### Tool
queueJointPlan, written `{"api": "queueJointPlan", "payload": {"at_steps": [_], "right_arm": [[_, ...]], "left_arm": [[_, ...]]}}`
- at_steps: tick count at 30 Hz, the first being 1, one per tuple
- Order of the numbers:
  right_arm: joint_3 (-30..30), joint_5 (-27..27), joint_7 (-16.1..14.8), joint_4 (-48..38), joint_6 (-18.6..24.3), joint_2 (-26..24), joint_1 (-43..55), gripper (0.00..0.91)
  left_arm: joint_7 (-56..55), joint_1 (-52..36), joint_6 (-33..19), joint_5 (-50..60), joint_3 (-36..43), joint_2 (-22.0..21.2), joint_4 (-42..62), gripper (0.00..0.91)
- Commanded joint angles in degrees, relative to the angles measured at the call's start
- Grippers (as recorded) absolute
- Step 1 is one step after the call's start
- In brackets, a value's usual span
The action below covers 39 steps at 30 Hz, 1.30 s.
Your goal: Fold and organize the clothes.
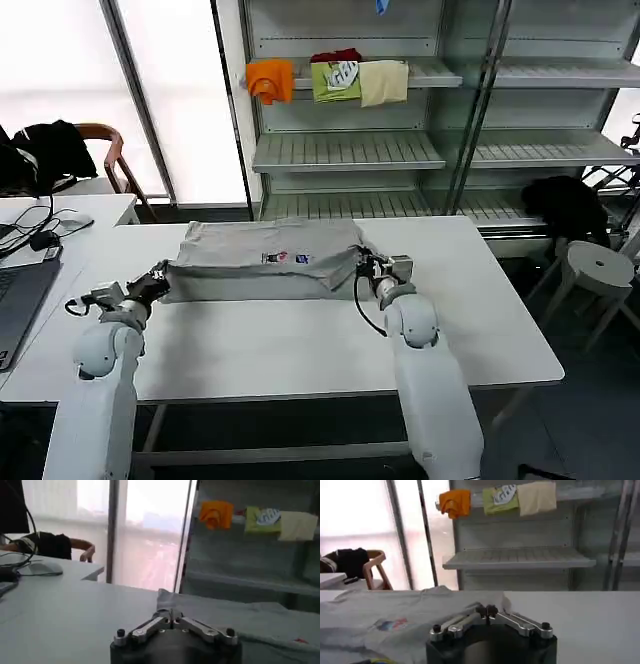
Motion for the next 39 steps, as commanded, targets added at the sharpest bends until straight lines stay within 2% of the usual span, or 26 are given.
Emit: {"api": "queueJointPlan", "payload": {"at_steps": [1, 2, 3, 4, 5, 10, 14, 18, 22, 24, 28, 35, 37, 38, 39], "right_arm": [[0.1, -0.9, 0.0, -3.8, 0.2, 2.8, 2.1, 0.907], [0.3, -1.4, -0.1, -4.6, 0.8, 2.8, 2.5, 0.907], [0.4, -1.6, -0.1, -5.4, 1.8, 2.8, 3.0, 0.907], [0.5, -1.6, -0.1, -5.9, 2.2, 2.8, 3.2, 0.907], [0.5, -1.6, -0.1, -6.2, 2.7, 2.8, 3.5, 0.907], [1.0, -1.6, 0.0, -7.6, 5.1, 2.8, 4.9, 0.907], [1.6, -1.0, 1.2, -7.3, 5.2, 2.8, 5.4, 0.907], [1.7, -0.1, 1.4, -4.3, 3.3, 2.4, 3.5, 0.907], [0.5, 2.1, 0.4, 3.4, -2.6, 0.4, -3.1, 0.907], [-0.8, 2.3, 1.8, 8.4, -6.0, -0.4, -7.3, 0.907], [-1.9, 2.1, 1.7, 12.7, -5.9, -1.3, -11.5, 0.907], [-1.1, 0.4, 2.2, 11.9, -5.9, -1.4, -13.7, 0.907], [-0.8, 0.4, 2.0, 11.5, -5.9, -1.3, -13.9, 0.635], [-0.8, 0.3, 2.0, 11.3, -5.9, -1.3, -14.0, 0.282], [-0.7, 0.0, 2.1, 10.8, -5.8, -1.1, -13.9, 0.060]], "left_arm": [[0.2, -1.0, -0.2, 0.8, 0.1, 0.0, 2.1, 0.010], [0.3, -1.1, -0.2, 0.9, 0.2, 0.0, 2.3, 0.071], [0.2, -1.4, -0.2, 1.1, 0.3, 0.0, 2.5, 0.262], [0.3, -1.5, -0.3, 1.3, 0.3, 0.0, 2.8, 0.655], [0.2, -1.7, -0.3, 1.5, 0.4, 0.0, 2.9, 0.907], [-0.2, -2.2, -0.4, 2.3, 0.6, -0.1, 2.7, 0.907], [-0.7, -2.0, -0.6, 2.2, 0.4, -0.1, 1.7, 0.907], [-1.1, -0.6, -0.1, 2.1, 0.0, -0.1, -0.8, 0.907], [-0.3, 3.1, 2.3, 4.8, 0.0, 0.8, -3.3, 0.907], [0.3, 4.7, 2.5, 6.9, 0.3, 1.3, -3.9, 0.907], [1.0, 7.1, 3.5, 8.3, 0.6, 2.0, -4.1, 0.907], [1.1, 7.4, 4.2, 9.0, 0.6, 2.0, -3.8, 0.907], [1.2, 7.3, 4.2, 9.0, 0.6, 2.2, -3.5, 0.907], [1.2, 7.2, 4.1, 9.0, 0.6, 2.2, -3.2, 0.907], [1.1, 7.1, 4.1, 9.0, 0.6, 2.2, -3.0, 0.907]]}}
